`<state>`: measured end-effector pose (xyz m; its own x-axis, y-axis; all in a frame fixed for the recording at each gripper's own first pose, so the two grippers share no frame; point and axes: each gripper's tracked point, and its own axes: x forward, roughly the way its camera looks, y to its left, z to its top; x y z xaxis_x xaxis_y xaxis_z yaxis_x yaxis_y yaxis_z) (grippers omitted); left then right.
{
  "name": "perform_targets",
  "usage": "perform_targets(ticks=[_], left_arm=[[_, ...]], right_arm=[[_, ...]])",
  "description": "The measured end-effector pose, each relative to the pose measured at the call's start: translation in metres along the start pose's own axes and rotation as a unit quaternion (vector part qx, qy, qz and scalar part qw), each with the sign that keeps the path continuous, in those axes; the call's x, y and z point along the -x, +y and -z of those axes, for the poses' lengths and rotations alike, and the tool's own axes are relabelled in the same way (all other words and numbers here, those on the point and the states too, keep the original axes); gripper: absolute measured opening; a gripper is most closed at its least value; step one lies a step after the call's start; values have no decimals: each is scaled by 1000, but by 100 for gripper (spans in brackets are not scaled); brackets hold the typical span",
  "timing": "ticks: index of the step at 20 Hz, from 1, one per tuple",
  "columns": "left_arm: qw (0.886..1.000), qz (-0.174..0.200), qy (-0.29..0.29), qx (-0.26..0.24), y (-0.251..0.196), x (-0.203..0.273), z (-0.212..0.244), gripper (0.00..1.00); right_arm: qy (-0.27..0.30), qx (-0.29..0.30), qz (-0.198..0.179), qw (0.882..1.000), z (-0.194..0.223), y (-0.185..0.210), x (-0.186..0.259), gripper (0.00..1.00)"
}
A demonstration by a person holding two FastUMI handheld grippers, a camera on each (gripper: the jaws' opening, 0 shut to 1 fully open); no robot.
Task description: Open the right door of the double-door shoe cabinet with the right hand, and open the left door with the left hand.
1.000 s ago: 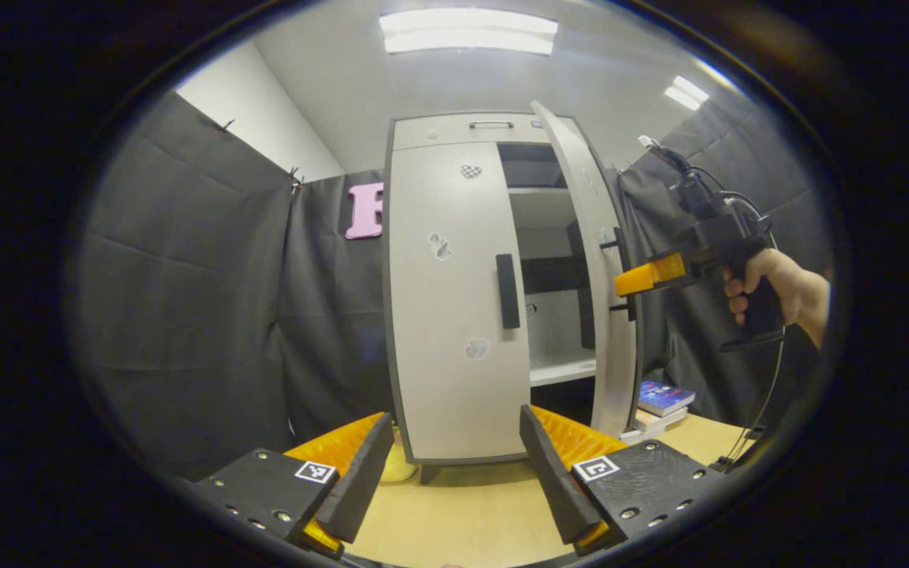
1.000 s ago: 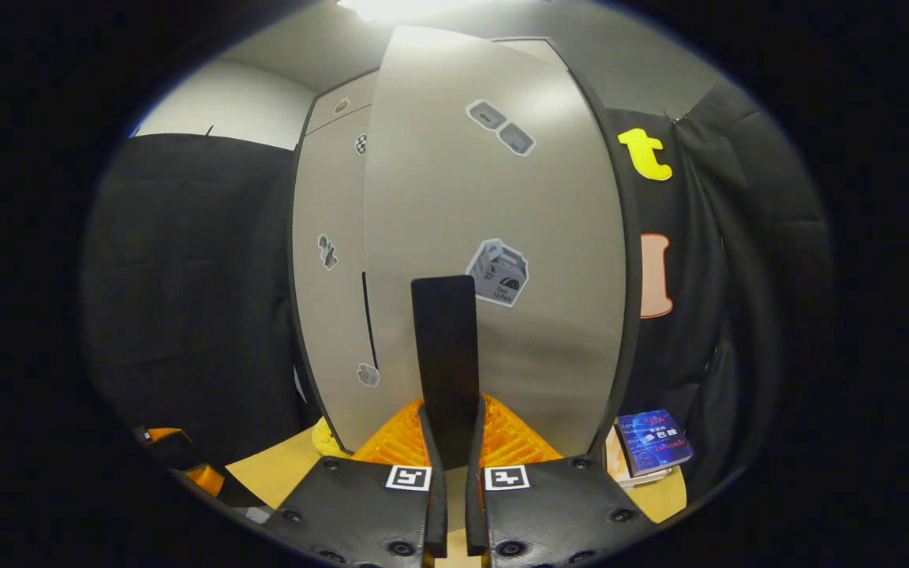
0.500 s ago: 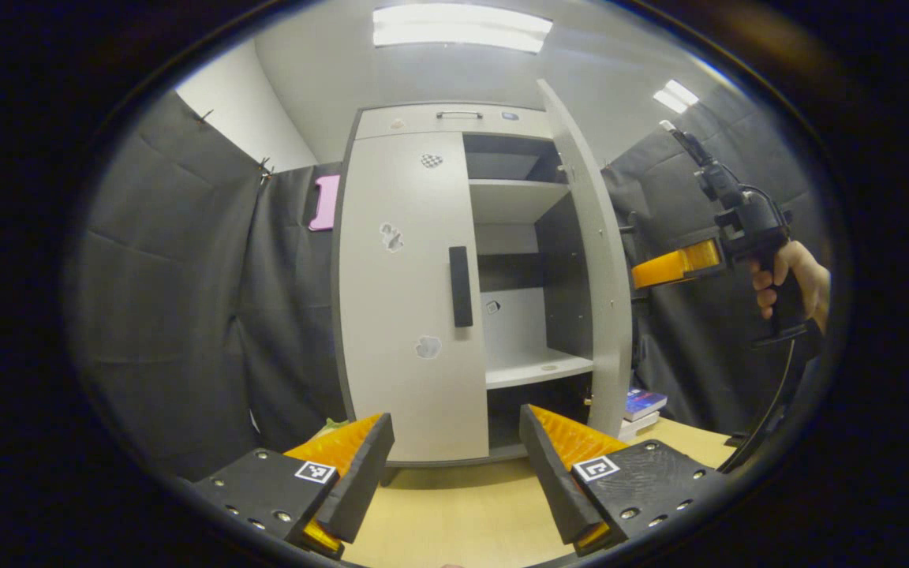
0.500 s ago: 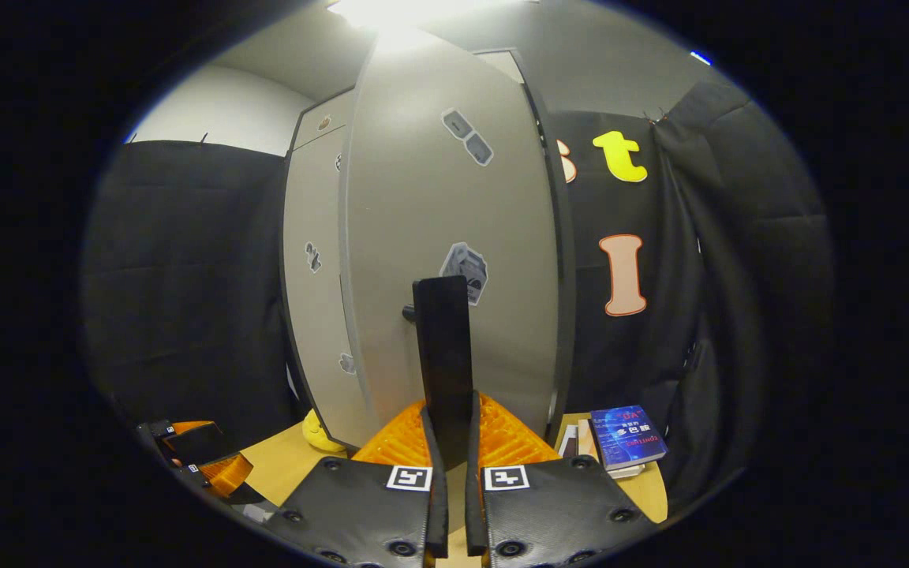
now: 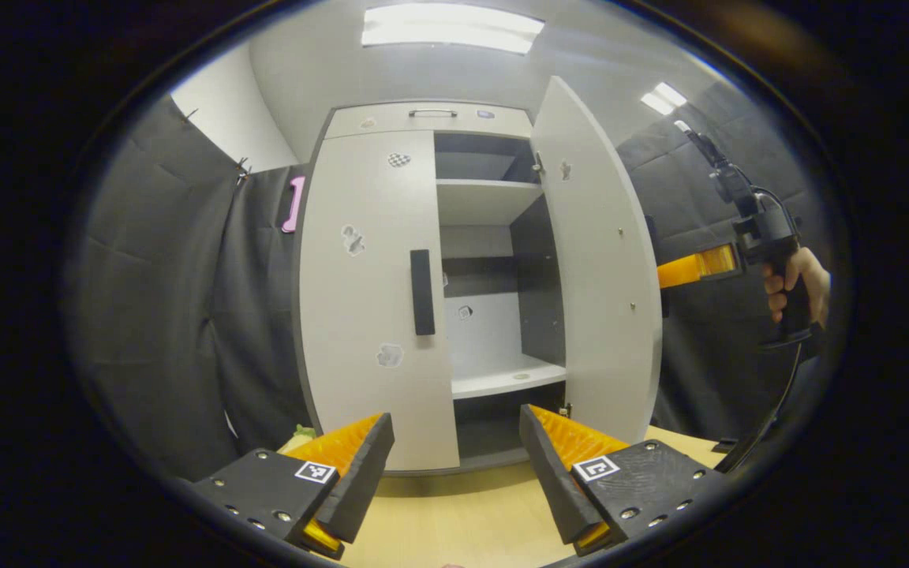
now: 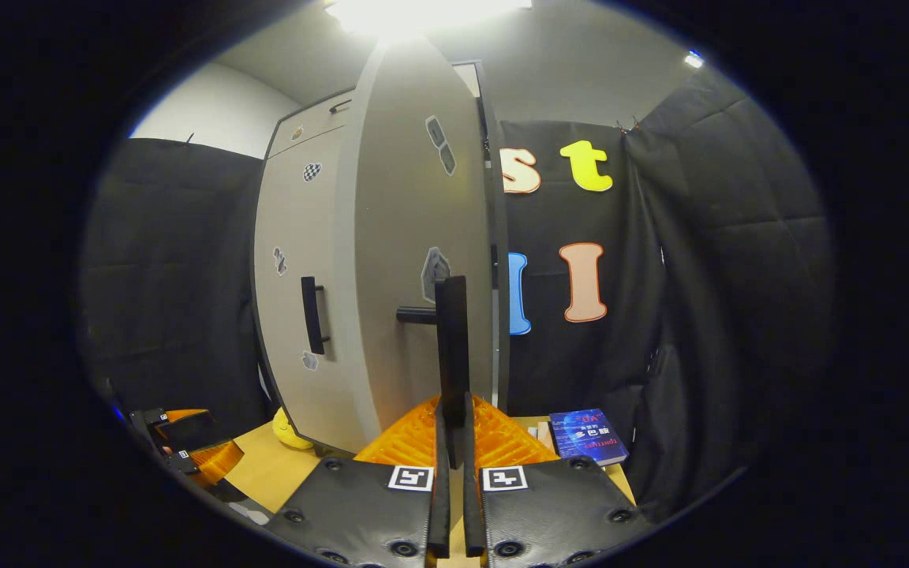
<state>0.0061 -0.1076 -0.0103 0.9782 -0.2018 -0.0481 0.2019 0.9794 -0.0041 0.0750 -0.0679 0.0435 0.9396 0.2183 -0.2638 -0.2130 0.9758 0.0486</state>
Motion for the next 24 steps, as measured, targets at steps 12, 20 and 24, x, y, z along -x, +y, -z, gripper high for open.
perform_targets(ticks=[12,20,24], left_arm=[[999,-15,-41,-25,13,-66,-63,93],[997,-29,-58,-31,45,-131,-106,93],[998,-33,-52,-26,54,-170,-108,93]], right_arm=[[-28,11,74,997,5,-43,36,7],[-29,40,99,994,36,-48,71,96],[-25,10,110,994,50,-54,77,97]])
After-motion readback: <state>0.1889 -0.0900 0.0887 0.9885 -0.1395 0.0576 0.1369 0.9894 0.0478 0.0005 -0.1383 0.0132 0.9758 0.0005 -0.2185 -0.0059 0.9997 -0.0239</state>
